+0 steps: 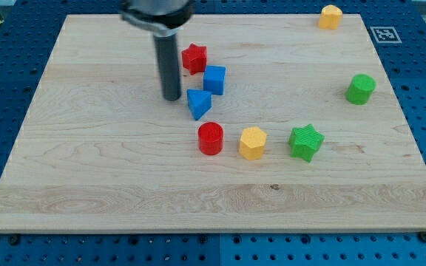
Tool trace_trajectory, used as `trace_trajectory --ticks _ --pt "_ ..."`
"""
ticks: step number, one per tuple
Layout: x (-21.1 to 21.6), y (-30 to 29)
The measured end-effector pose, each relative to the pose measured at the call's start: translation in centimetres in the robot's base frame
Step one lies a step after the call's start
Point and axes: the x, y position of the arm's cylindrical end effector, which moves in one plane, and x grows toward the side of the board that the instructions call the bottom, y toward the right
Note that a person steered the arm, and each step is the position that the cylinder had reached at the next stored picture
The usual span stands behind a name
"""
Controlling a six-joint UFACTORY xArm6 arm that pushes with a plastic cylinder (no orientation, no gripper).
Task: Slide the blue cube below to the red star
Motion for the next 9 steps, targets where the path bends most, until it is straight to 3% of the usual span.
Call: trace_trajectory --ticks 1,2,4,8,9 --pt "-2.2 -4.2" --pt "-5.5 -3.8" --pt "-5.5 2.4" --pt "-5.5 2.3" --pt "-5.8 -1.7"
